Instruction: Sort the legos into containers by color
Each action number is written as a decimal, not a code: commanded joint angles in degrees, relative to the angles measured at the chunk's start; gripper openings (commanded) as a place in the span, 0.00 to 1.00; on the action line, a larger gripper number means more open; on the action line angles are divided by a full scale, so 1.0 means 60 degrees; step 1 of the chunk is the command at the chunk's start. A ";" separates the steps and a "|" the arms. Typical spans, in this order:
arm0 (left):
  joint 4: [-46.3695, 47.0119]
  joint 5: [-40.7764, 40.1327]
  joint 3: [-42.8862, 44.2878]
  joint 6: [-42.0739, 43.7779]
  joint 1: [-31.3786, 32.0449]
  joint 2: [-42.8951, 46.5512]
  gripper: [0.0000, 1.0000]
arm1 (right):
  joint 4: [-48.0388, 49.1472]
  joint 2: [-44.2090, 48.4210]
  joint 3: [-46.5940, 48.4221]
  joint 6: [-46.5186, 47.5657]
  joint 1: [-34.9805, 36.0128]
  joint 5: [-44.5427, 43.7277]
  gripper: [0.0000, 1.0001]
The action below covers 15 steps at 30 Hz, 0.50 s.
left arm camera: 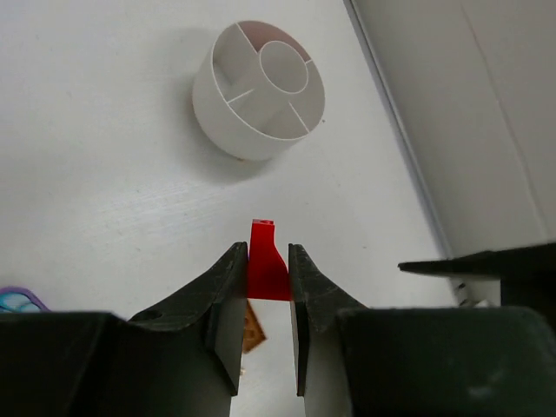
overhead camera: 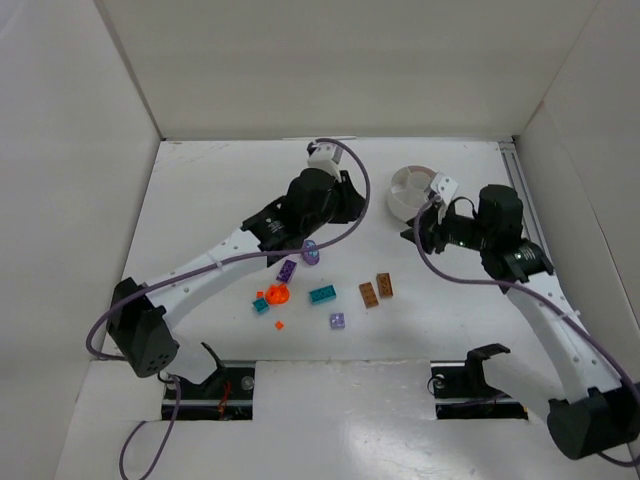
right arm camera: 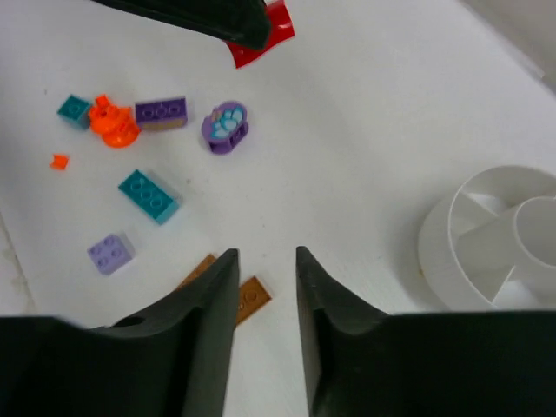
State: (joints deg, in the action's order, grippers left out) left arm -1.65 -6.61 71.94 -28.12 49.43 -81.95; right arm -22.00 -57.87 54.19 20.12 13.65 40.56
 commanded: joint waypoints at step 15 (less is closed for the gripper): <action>0.0216 -0.1797 -0.0565 -0.6388 0.0522 0.0915 0.00 | 0.4252 -0.0256 -0.0156 -0.1827 0.2325 -0.2732 0.55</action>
State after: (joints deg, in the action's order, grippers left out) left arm -4.78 -13.82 68.79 -63.55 52.31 -80.68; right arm -3.90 -58.39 49.82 13.19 27.16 25.47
